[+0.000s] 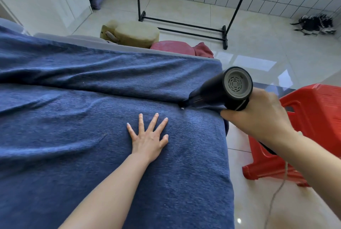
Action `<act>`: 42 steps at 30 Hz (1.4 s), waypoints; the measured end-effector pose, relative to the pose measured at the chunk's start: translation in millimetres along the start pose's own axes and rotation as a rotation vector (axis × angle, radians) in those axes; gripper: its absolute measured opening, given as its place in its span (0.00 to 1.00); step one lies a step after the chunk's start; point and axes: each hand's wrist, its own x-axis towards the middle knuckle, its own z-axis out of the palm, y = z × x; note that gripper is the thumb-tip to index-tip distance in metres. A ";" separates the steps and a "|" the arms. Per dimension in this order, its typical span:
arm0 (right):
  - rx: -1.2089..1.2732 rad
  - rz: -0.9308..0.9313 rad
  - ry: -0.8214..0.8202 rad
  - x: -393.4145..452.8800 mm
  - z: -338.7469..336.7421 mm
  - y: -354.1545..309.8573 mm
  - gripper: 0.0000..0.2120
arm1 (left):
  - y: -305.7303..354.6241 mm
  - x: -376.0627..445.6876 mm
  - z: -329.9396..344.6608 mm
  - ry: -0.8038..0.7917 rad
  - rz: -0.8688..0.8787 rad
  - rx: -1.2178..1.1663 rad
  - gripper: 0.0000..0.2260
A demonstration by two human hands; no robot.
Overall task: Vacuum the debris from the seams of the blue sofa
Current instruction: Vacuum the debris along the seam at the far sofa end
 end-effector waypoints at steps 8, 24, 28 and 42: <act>0.078 0.066 0.008 -1.5 -0.4 10.9 0.13 | 8.7 4.1 8.3 -0.003 -0.040 0.036 0.28; 0.041 0.119 -0.013 -16.8 -29.1 7.6 0.11 | 7.1 5.6 10.1 -0.004 -0.044 0.029 0.28; 0.051 0.144 -0.007 -21.9 -26.3 8.9 0.11 | 6.6 4.9 11.0 -0.008 -0.041 0.039 0.28; -0.056 0.152 0.023 -28.9 -10.4 -8.5 0.13 | -4.6 -5.9 -9.8 -0.161 0.046 0.041 0.27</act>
